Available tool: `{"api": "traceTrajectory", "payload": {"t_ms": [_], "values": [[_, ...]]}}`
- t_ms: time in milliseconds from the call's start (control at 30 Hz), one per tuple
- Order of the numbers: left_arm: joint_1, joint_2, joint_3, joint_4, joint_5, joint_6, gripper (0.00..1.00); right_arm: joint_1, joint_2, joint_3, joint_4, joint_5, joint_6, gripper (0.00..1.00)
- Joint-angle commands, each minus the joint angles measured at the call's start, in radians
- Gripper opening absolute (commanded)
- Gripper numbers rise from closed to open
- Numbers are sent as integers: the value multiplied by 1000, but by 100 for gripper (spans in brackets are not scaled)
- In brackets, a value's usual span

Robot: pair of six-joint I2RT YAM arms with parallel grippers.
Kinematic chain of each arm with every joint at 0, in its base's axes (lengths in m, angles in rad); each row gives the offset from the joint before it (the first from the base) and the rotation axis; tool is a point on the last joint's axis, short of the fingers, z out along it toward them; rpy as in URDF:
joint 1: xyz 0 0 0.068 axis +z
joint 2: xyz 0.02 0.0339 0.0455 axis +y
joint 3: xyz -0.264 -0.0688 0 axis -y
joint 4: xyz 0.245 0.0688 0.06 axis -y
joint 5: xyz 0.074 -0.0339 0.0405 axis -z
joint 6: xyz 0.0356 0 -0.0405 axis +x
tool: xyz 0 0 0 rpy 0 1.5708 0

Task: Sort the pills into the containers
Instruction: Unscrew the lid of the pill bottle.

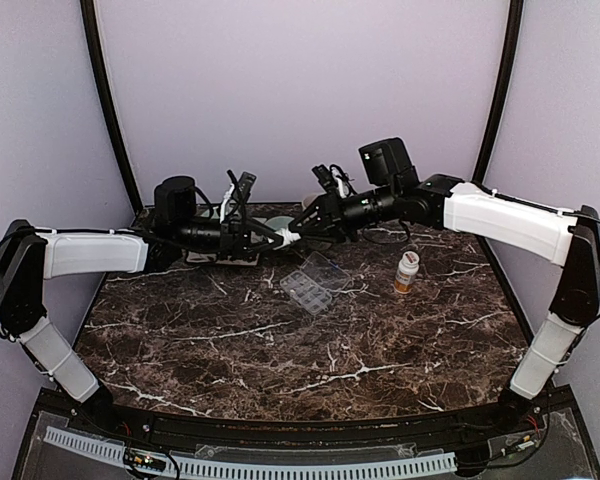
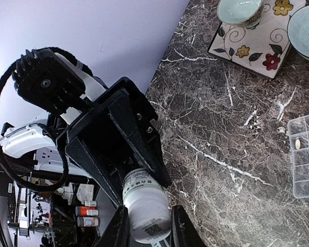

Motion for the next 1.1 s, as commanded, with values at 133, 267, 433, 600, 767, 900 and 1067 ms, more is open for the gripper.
{"api": "traceTrajectory", "payload": {"t_ms": [133,267,433,600,767,900,1067], "values": [[-1,-28,36,20,27,-9,0,3,-39,1,-25,3,-113,2],[0,-29,40,33,51,-35,0,4,-53,-20,-7,0,-214,1],[1,-37,50,36,79,-66,0,3,-80,-53,32,12,-347,0],[3,-45,64,30,105,-91,0,9,-91,-69,31,40,-506,0],[3,-43,68,38,122,-118,0,13,-96,-99,49,65,-602,0],[3,-40,68,46,131,-132,0,14,-124,-148,107,73,-615,0],[3,-28,66,66,146,-152,0,13,-171,-206,189,98,-615,0]]}}
